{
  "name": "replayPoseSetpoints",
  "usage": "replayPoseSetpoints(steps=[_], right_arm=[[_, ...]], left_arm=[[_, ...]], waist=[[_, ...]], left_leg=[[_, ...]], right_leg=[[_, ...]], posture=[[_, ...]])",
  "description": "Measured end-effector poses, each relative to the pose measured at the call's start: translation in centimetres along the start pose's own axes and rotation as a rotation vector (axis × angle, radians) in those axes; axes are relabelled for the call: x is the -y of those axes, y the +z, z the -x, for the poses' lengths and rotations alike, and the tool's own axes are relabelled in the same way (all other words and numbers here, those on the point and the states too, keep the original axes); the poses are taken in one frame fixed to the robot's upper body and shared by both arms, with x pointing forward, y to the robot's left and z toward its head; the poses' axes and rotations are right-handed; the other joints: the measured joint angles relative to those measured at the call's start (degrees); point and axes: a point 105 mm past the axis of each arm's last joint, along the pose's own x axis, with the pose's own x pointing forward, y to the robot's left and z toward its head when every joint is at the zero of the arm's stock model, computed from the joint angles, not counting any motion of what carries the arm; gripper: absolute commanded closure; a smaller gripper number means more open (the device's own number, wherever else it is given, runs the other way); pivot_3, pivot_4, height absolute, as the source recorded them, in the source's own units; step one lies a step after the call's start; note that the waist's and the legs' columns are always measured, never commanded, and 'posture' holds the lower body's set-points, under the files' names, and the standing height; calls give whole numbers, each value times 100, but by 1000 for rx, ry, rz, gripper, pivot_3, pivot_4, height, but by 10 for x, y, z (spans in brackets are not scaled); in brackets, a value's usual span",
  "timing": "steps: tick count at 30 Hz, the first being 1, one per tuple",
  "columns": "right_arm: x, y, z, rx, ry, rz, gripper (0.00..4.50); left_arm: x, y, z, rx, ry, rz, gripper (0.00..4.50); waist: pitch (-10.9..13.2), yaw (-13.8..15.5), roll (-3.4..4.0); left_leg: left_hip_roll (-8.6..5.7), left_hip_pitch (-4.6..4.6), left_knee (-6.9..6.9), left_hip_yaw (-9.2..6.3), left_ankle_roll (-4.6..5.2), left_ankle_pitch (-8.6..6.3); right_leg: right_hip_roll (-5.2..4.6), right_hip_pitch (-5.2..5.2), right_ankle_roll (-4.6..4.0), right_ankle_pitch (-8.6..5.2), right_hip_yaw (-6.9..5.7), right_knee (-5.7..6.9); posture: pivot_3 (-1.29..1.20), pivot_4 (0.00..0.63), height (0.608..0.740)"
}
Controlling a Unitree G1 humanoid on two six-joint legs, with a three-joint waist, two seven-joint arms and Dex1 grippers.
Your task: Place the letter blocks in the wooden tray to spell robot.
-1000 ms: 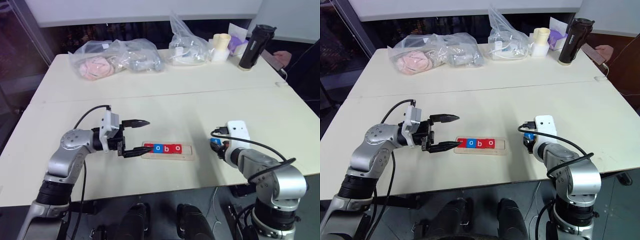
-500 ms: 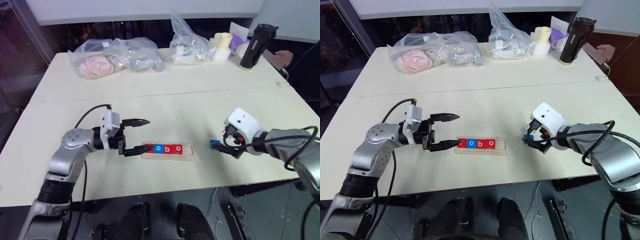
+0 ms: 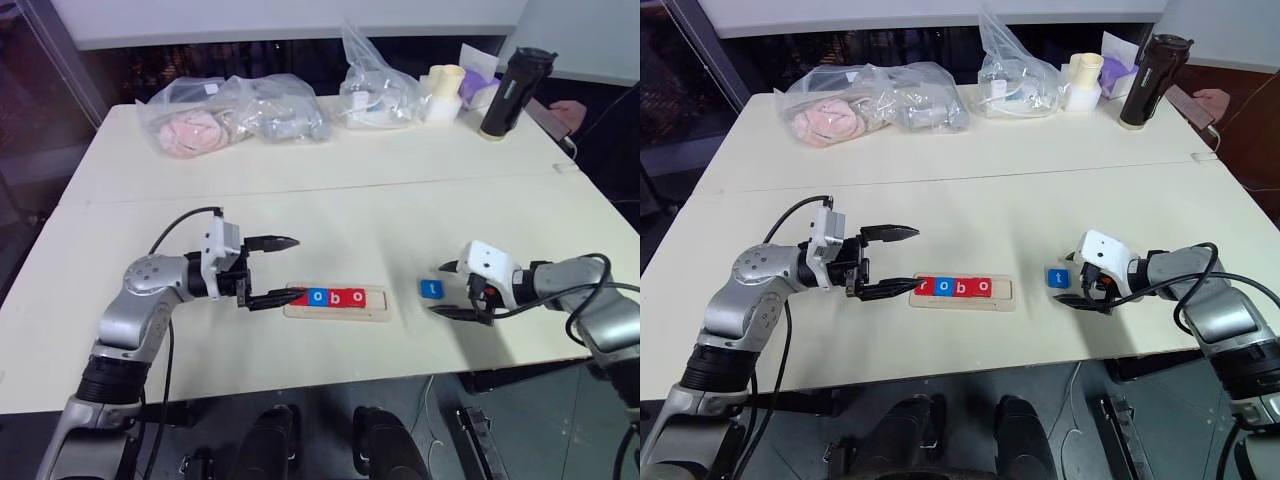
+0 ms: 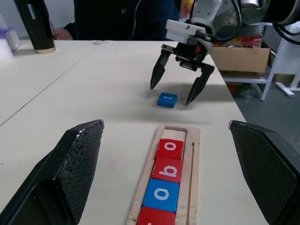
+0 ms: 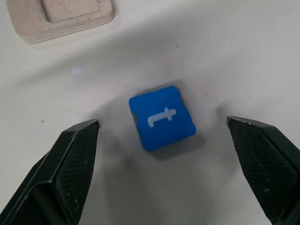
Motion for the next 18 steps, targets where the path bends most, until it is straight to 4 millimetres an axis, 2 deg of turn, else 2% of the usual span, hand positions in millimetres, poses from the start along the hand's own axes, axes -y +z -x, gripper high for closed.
replayPoseSetpoints(steps=[3,6,8,11,15,18], right_arm=[[3,-3,0,-6,6,-1,48],[6,-4,-3,5,10,-2,852],[5,-5,-4,8,19,-2,1949],[5,-5,-4,9,26,2,3295],[3,-3,-4,6,31,11,3352],[-2,9,-5,19,48,37,3352]], left_arm=[[0,0,0,-1,2,1,0],[0,-1,0,-2,2,2,0],[0,-1,0,-2,3,2,0],[0,-1,0,-2,3,2,0],[0,-1,0,-2,3,2,0],[0,-1,1,-3,3,2,0]], waist=[[0,62,0],[0,74,0],[0,74,0],[-1,68,1],[-1,69,1],[-1,69,1]], left_leg=[[0,0,1,0,0,0],[0,0,3,0,-1,0],[0,0,4,0,-1,0],[0,0,3,0,-1,0],[0,0,3,0,-1,0],[0,0,2,0,-1,0]], right_leg=[[0,0,-2,1,0,0],[0,2,-4,2,0,0],[-1,2,-4,2,0,0],[0,2,-4,3,0,0],[0,1,-4,3,0,2],[0,0,-4,3,1,2]], posture=[[0,150,738],[0,150,738],[0,150,738],[0,150,738],[0,150,738],[0,150,738]])
